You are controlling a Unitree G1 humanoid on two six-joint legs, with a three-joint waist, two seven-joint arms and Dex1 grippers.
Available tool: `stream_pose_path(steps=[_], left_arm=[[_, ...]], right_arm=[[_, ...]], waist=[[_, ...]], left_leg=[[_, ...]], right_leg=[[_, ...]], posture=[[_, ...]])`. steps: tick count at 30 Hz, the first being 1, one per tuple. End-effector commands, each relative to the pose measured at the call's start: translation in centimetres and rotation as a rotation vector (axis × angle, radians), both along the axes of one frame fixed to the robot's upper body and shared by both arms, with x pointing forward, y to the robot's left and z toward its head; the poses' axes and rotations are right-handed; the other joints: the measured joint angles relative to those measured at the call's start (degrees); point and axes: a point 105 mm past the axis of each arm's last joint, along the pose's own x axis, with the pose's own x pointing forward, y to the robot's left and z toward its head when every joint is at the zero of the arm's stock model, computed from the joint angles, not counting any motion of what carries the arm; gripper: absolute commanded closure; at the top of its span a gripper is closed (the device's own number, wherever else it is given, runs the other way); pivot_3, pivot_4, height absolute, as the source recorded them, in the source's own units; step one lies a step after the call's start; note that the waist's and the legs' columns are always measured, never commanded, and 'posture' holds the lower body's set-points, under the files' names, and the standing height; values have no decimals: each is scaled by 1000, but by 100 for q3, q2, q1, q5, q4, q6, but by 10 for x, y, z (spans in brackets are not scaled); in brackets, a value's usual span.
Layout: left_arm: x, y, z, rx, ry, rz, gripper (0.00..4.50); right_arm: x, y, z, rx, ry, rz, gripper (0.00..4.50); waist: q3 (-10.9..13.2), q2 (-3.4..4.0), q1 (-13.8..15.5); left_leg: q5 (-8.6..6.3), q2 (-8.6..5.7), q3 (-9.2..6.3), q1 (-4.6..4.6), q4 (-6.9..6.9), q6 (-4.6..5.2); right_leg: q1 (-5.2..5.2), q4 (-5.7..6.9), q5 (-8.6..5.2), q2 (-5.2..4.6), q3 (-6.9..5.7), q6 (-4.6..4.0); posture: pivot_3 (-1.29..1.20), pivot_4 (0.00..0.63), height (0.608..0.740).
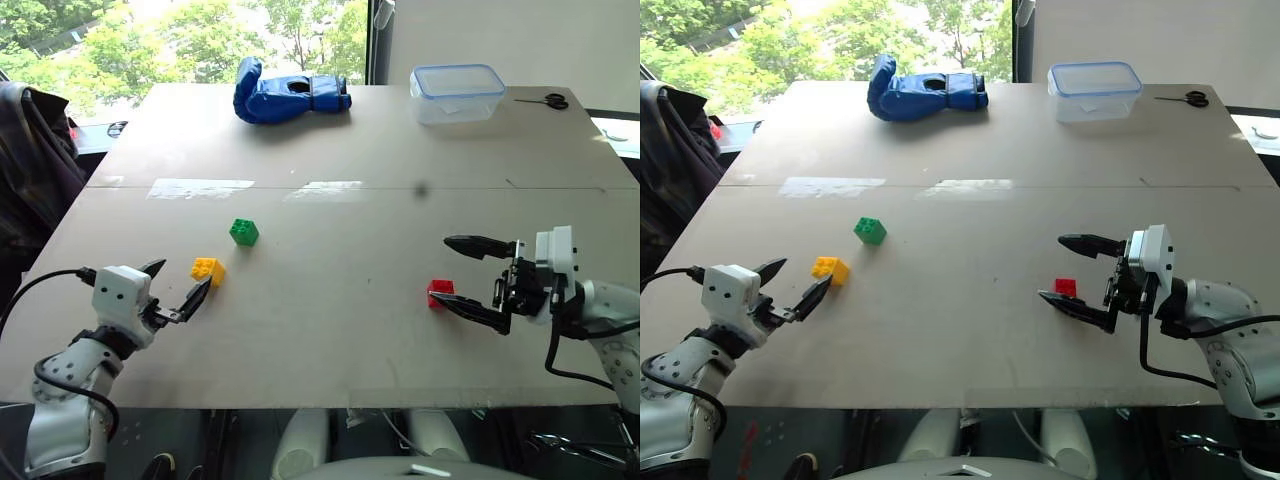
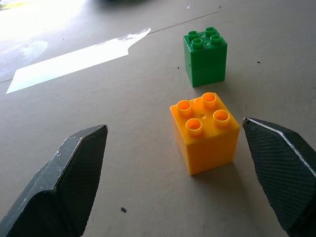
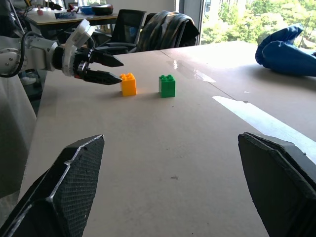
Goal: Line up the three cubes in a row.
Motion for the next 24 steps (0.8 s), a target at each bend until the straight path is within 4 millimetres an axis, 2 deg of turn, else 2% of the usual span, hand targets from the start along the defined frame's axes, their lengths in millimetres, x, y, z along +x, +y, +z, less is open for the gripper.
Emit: stream_pose_path(steps=[1, 4, 9, 16, 19, 24], left_arm=[[4, -8, -7, -15, 27, -25, 0], [7, -15, -11, -11, 45, -44, 0], [12, -14, -12, -1, 22, 0, 0], [4, -12, -12, -24, -33, 88, 0], [9, -9, -11, -32, -55, 135, 0], [15, -24, -8, -57, -74, 79, 0]], right_arm=[[-4, 1, 9, -32, -62, 27, 48], [-8, 4, 4, -81, -70, 57, 48], [-8, 3, 1, -83, -64, 53, 48], [-8, -1, -2, -90, -59, 45, 48], [-8, -1, -3, -91, -56, 47, 48], [-8, -1, -3, -93, -53, 53, 48]], waist=[[0, 0, -8], [0, 0, -16], [0, 0, -18], [1, -1, -18], [1, -1, 4], [0, -1, 13]], left_leg=[[0, -2, 0, -1, 0, 0], [0, -1, -1, -2, -1, 0], [0, 0, -9, 0, -2, 0], [0, 0, -9, -3, -2, 0], [0, -1, -13, -3, -2, 0], [1, -9, -19, 2, 0, -1]], right_leg=[[0, -1, 0, -1, 0, 0], [0, -1, 0, -1, 0, 0], [0, 2, 0, 0, -3, 0], [0, 0, 0, -25, -2, 0], [1, 0, 0, -26, -3, 0], [11, 0, 0, -15, -18, 0]], posture=[[0, 150, 740], [0, 150, 740], [0, 150, 740], [0, 150, 740], [0, 150, 740], [0, 150, 740]])
